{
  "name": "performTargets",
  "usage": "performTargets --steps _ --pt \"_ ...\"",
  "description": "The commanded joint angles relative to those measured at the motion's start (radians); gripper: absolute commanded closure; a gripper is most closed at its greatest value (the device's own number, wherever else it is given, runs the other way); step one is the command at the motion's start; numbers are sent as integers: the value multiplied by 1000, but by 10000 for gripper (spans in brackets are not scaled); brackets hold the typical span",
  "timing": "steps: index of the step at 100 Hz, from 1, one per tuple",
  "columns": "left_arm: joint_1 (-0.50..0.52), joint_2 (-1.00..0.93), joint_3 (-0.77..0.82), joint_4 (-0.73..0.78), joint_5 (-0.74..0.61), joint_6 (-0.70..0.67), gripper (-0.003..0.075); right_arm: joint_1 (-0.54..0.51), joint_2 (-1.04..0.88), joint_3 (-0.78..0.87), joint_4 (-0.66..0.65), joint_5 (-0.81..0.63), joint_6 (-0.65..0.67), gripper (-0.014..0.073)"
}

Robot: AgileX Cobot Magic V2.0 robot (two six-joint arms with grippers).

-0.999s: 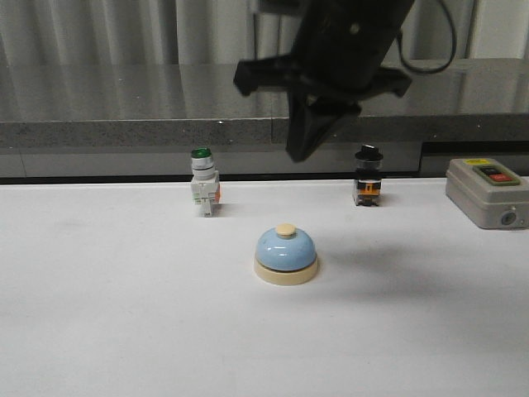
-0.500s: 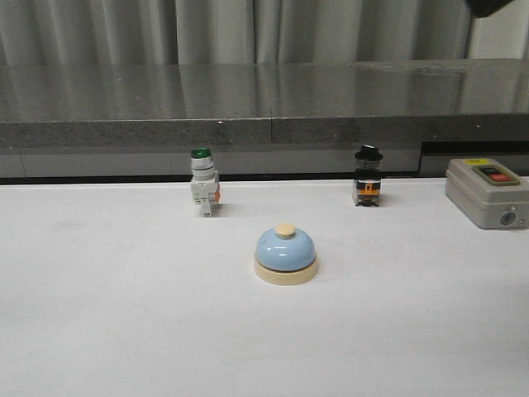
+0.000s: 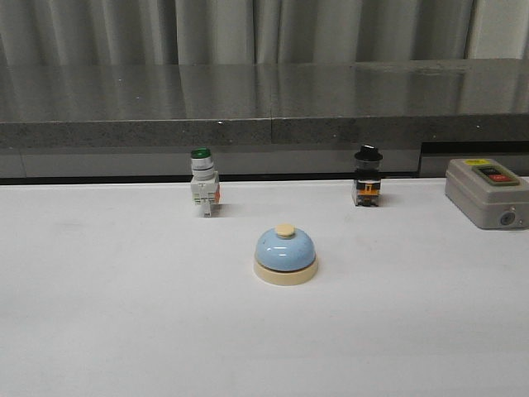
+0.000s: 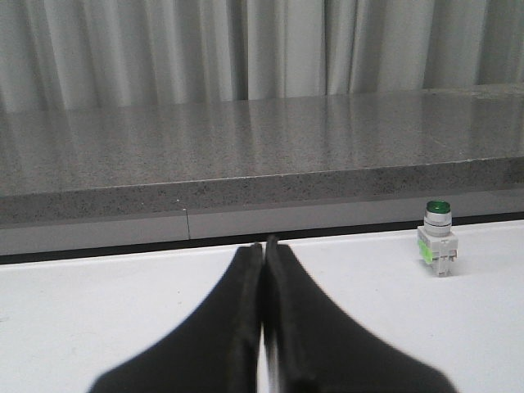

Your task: Place and press bell with both arms

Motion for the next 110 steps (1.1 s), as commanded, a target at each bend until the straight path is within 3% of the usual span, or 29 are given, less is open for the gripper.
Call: performTargets --steps 1,59,110 --pt "1 -26 40 0 -86 -10 740 -6 -33 -20 -8 -61 -11 654" --pt "1 -26 40 0 -86 -10 740 -6 -66 1 -54 -86 -11 654" --pt "1 -26 40 0 -86 -10 740 -117 -502 458 -75 -381 70 654"
